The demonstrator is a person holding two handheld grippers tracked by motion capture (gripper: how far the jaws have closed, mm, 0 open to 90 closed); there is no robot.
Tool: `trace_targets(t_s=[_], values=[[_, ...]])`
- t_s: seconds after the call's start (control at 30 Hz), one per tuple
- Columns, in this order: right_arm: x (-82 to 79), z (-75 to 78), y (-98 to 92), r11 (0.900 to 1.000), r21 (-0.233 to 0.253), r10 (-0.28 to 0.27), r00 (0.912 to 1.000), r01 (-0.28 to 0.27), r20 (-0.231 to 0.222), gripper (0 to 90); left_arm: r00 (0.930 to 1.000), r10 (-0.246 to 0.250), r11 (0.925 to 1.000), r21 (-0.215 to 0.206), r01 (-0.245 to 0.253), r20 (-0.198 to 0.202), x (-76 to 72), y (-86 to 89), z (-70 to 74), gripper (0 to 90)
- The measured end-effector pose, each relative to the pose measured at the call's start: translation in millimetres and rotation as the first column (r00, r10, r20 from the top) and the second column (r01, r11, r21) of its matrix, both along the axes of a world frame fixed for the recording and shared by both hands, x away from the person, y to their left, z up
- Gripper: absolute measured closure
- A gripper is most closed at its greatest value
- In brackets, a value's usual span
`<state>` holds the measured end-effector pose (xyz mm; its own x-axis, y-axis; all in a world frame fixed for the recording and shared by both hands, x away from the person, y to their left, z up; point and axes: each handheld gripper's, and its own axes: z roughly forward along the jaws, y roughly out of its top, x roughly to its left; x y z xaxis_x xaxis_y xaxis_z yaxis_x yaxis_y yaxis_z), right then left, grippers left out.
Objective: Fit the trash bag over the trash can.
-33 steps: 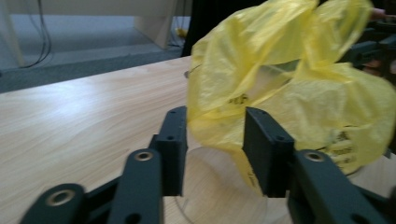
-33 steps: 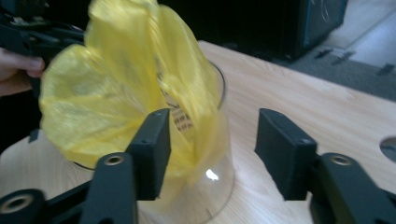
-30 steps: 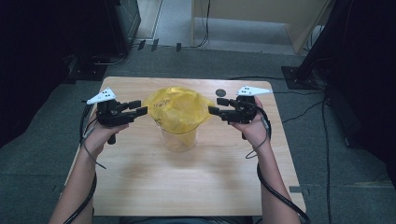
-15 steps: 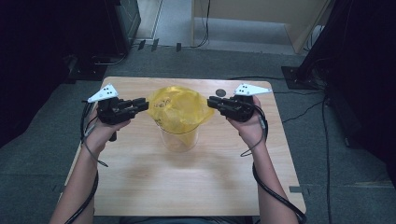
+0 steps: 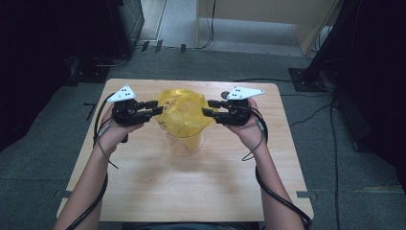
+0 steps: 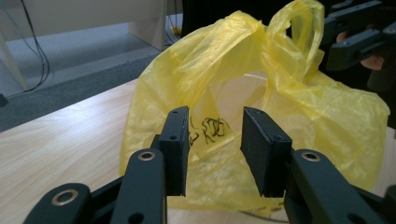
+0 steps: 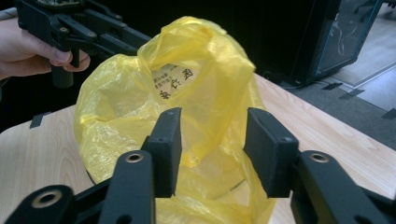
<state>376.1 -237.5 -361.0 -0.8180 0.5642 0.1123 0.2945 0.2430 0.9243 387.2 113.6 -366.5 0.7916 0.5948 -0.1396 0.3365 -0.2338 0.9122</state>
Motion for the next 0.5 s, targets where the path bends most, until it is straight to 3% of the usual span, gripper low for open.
trace_targets(t_s=[0.1,0.3,0.5], values=[[1.5,0.0,6.0,1.0,-0.026,0.017,0.9997,-0.017,-0.02,50.7,0.9998,-0.013,0.9993,0.035,0.012,0.016,2.7,-6.6,1.0,58.6],[6.3,-5.3,18.0,0.995,-0.074,0.064,0.9967,-0.067,-0.05,42.1,0.9996,-0.027,0.9972,0.07,0.027,-0.004,11.8,-15.2,1.4,55.7],[12.4,-2.1,23.8,0.991,-0.1,0.084,0.9958,-0.088,-0.035,35.3,0.9994,-0.033,0.9953,0.092,0.031,0.015,17.5,-21.1,-1.9,47.7]])
